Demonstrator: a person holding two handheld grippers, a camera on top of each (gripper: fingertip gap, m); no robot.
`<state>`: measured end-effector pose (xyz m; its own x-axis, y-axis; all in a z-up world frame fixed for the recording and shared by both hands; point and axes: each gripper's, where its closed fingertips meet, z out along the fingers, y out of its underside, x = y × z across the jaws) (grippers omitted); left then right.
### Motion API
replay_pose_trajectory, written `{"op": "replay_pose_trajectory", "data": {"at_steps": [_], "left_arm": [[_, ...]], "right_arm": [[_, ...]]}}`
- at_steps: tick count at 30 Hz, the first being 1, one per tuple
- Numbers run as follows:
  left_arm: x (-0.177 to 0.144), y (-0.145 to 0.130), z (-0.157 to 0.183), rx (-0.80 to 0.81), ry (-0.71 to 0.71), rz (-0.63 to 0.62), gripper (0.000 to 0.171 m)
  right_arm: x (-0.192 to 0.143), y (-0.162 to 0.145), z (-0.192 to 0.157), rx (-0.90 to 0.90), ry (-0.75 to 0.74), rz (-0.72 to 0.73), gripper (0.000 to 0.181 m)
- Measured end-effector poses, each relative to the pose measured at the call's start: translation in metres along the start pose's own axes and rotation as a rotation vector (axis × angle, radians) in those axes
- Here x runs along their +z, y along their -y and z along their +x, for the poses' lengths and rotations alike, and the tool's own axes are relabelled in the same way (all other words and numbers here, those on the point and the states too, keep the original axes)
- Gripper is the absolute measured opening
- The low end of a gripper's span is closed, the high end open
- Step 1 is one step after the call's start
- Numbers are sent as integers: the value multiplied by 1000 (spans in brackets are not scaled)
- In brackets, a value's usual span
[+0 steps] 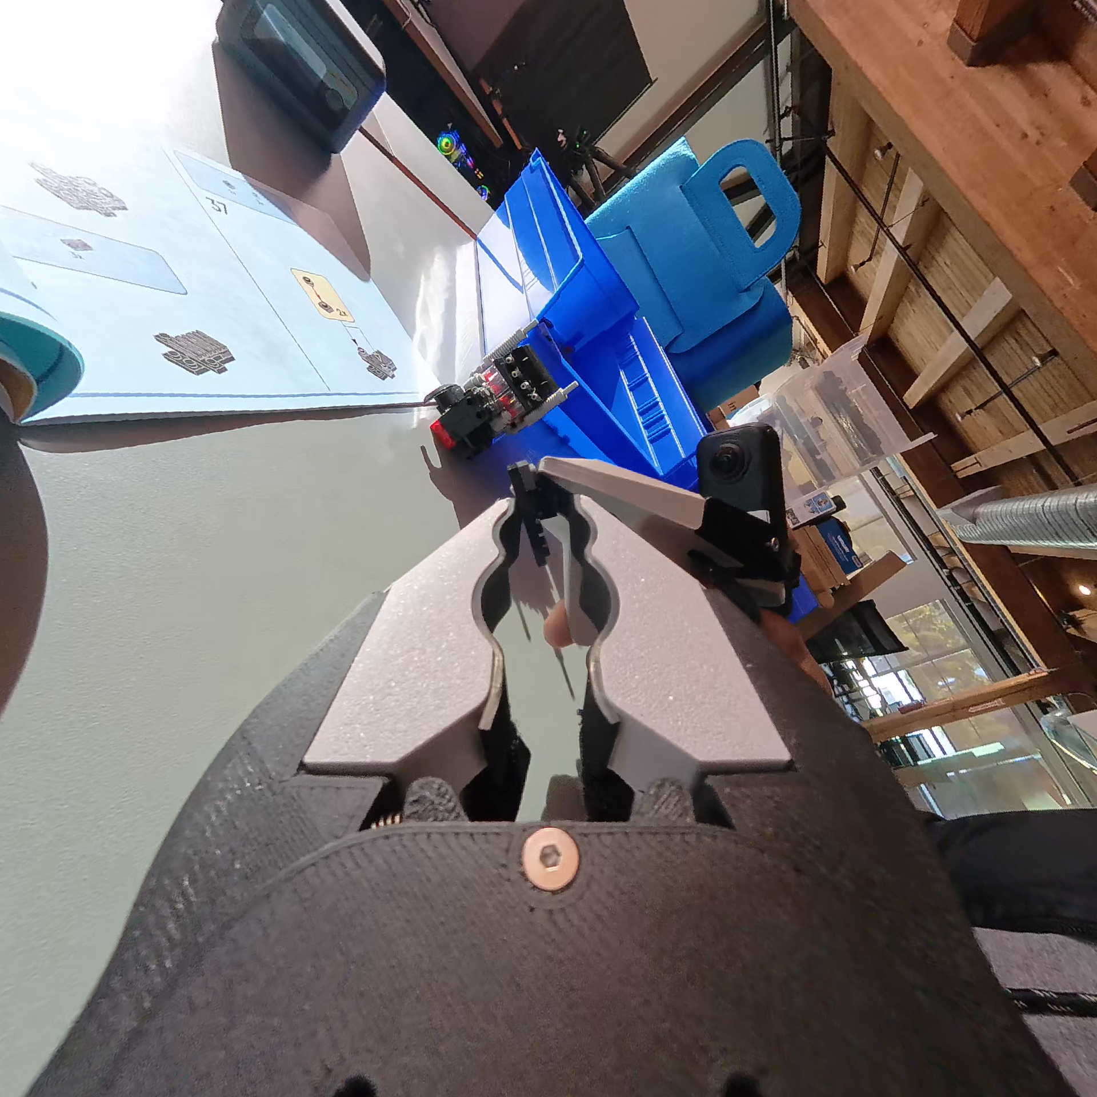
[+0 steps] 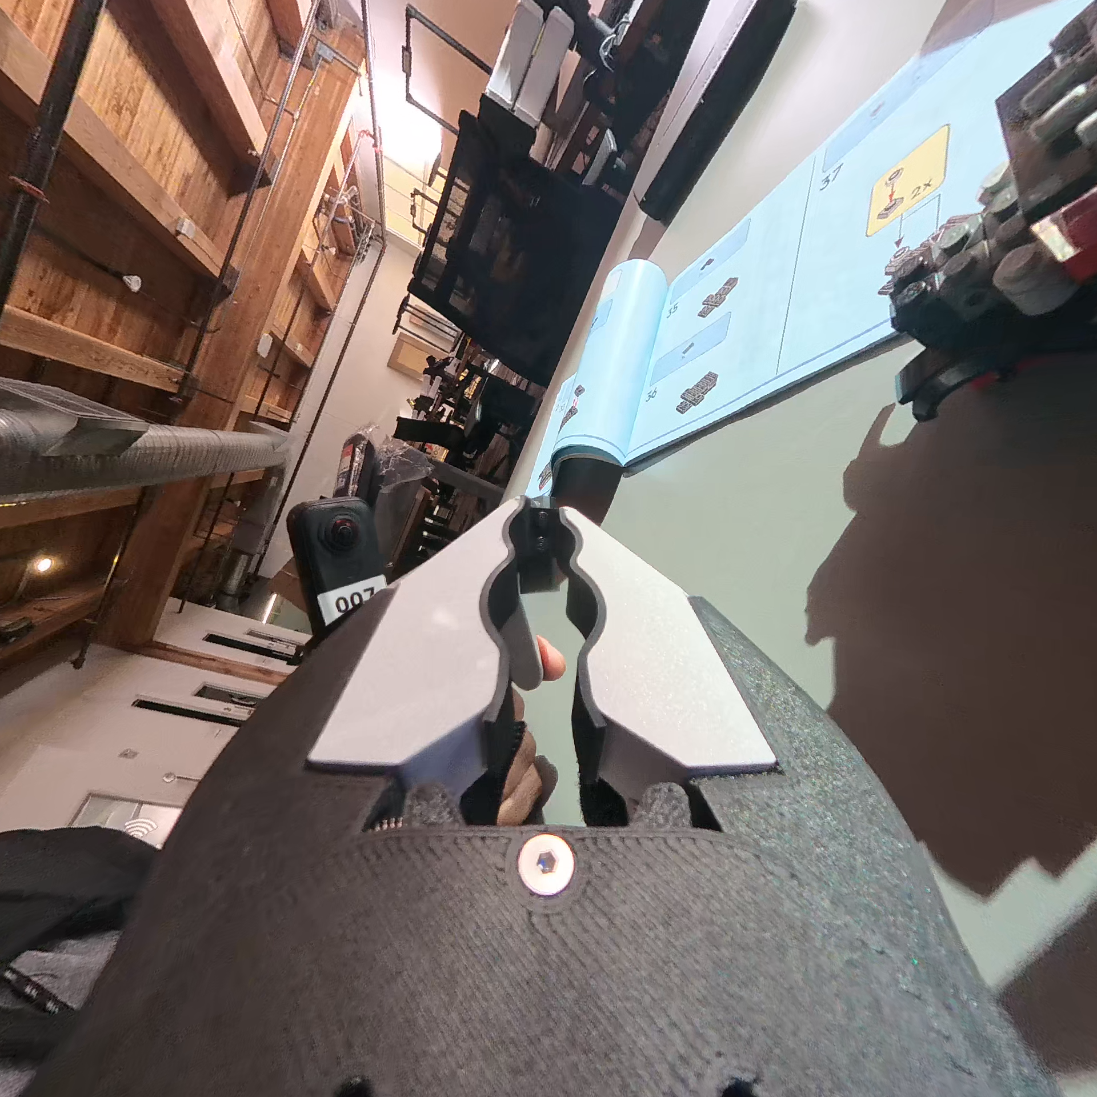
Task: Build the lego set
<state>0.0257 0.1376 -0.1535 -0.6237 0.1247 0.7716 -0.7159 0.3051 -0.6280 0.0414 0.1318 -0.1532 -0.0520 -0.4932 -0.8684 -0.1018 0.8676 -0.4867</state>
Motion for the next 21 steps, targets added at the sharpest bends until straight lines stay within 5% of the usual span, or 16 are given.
{"op": "replay_pose_trajectory", "data": {"at_steps": [12,21], "left_arm": [[-1,0,-1,49,45,16,11],[-6,10,5,-81,-95,50,9]], "right_arm": [[2,-4,-7,-36,-7,11,9],[1,2,-18,73,141,36,14]]}}
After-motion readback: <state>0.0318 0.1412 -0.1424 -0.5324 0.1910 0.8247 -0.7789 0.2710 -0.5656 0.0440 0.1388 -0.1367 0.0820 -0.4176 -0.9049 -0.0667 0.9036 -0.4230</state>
